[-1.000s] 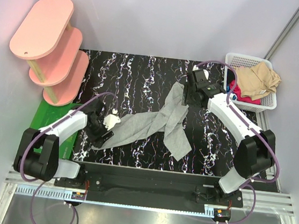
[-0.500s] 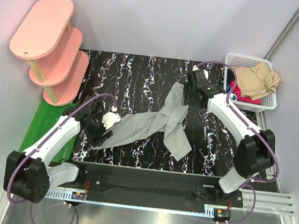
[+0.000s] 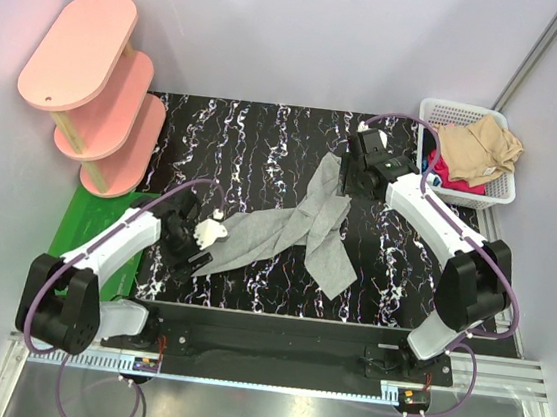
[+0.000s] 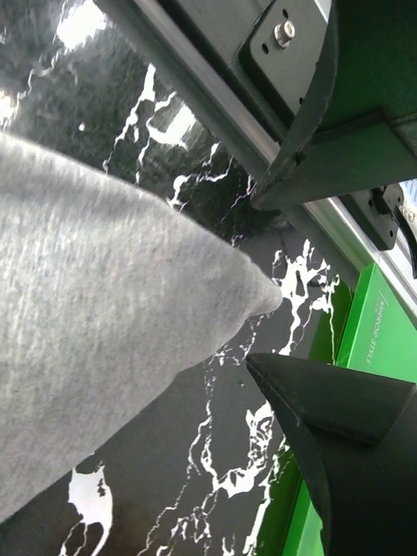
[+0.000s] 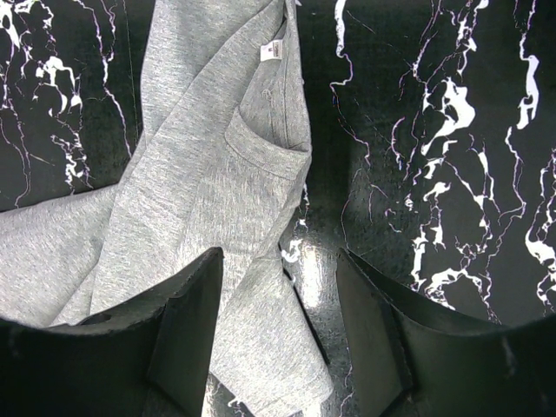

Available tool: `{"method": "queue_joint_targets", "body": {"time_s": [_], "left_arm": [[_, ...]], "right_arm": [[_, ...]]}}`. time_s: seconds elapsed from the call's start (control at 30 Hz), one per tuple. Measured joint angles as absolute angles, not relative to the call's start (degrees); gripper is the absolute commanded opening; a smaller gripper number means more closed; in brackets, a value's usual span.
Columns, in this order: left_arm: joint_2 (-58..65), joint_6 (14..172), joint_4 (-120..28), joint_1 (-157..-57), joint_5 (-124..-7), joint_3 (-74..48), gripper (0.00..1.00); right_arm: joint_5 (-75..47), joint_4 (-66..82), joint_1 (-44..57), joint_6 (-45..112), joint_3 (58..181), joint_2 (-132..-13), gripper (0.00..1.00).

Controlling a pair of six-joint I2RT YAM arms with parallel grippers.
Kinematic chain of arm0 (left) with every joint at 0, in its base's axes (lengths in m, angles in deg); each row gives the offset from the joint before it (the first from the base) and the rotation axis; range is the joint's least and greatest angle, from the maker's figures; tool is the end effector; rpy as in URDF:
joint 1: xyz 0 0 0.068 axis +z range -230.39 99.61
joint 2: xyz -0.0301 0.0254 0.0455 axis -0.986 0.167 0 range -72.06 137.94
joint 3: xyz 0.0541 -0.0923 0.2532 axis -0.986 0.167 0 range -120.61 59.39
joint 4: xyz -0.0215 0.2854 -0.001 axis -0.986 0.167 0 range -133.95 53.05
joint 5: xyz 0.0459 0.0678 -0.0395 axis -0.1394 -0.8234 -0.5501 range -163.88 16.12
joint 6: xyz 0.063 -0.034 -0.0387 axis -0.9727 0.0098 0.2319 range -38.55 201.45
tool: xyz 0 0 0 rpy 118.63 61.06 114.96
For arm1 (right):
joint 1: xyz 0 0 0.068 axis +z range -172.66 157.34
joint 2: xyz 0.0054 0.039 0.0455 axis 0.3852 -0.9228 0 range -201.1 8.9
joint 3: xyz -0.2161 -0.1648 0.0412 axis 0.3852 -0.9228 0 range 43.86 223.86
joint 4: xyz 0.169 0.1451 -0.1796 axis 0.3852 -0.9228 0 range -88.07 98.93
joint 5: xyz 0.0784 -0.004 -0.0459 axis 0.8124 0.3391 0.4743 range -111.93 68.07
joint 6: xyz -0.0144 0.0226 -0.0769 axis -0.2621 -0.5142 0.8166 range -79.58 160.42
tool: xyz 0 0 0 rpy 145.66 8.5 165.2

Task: Fold and stack the t-shirts
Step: Flatten out the tshirt

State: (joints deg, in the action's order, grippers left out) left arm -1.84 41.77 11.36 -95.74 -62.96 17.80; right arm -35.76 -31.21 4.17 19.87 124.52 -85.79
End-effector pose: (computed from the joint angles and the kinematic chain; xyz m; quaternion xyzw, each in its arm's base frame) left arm 0.2008 -0.0688 0.1441 0.4637 0.8793 -0.0818 0.0714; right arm 0.3672 0.1668 0.2556 -0.0147 0.9452 0.0178 0.3257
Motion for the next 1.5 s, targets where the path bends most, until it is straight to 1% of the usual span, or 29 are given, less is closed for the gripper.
{"method": "queue_joint_targets", "body": {"time_s": [0.03,0.1,0.13,0.2,0.23,0.43,0.5,0.53,0.57,0.6,0.63,0.67,0.7,0.9,1.03,1.17,1.23,1.33,1.47,1.5], "left_arm": [[-1.2,41.8,11.0,-95.9,-63.2,17.8,0.52],[0.4,41.7,10.0,-96.1,-63.9,17.9,0.34],[1.1,42.1,9.5,-96.1,-64.1,17.9,0.16],[2.9,42.4,8.2,-96.1,-65.0,17.9,0.02],[3.5,42.4,7.6,-96.1,-65.4,17.9,0.0],[4.5,42.7,5.6,-96.1,-67.9,17.3,0.0],[4.2,42.7,5.5,-96.1,-69.0,16.4,0.0],[3.9,42.7,5.5,-96.1,-69.8,15.7,0.0],[3.5,42.7,5.4,-96.1,-70.4,15.0,0.0],[3.2,42.7,5.3,-96.1,-71.0,14.5,0.0],[2.6,42.4,5.3,-95.9,-71.9,13.6,0.0],[2.0,42.3,5.2,-95.7,-72.6,13.0,0.0],[1.4,42.1,5.3,-95.3,-73.0,12.3,0.0],[-1.0,39.6,5.3,-89.8,-74.2,9.3,0.0],[-1.2,36.7,5.7,-84.7,-74.4,8.1,0.0],[-1.2,34.0,7.1,-79.5,-74.5,4.1,0.0],[-1.2,33.0,7.6,-77.8,-74.5,0.8,0.0],[-2.2,32.1,8.5,-77.1,-74.3,-3.0,0.0],[-6.1,31.5,11.2,-77.1,-73.2,-5.8,0.0],[-7.1,31.5,11.7,-77.0,-73.0,-6.2,0.0]], "right_arm": [[-35.8,-31.2,4.2,19.8,124.5,-85.9,0.63],[-35.8,-31.2,4.2,19.7,124.5,-86.3,0.63],[-35.8,-31.1,4.2,19.6,124.5,-86.6,0.63],[-35.7,-31.1,4.1,19.6,124.6,-87.4,0.63],[-35.4,-31.1,4.0,19.5,124.7,-88.1,0.63],[-34.2,-30.7,3.2,19.4,126.5,-93.9,0.62],[-33.7,-30.5,2.8,19.4,127.7,-96.3,0.59],[-33.4,-30.3,2.6,19.4,128.6,-97.8,0.51],[-33.1,-30.1,2.4,19.4,129.7,-99.4,0.45],[-33.0,-29.9,2.1,19.6,130.6,-100.7,0.35],[-32.7,-29.7,1.8,19.6,131.9,-102.6,0.13],[-32.6,-29.4,1.5,19.5,132.9,-104.1,0.03],[-32.4,-29.2,1.1,19.6,133.6,-105.5,0.0],[-31.2,-28.7,-0.6,18.8,133.4,-106.9,0.0],[-31.6,-28.1,-0.7,18.5,128.6,-101.4,0.0],[-31.9,-28.5,-0.7,17.9,122.4,-88.9,0.0],[-31.4,-28.3,-0.7,17.4,119.4,-80.0,0.0],[-30.4,-28.6,-0.7,16.6,115.7,-66.2,0.0],[-28.9,-31.3,-0.6,15.5,111.5,-53.1,0.0],[-28.6,-32.4,-0.6,15.0,110.0,-50.7,0.05]]}}
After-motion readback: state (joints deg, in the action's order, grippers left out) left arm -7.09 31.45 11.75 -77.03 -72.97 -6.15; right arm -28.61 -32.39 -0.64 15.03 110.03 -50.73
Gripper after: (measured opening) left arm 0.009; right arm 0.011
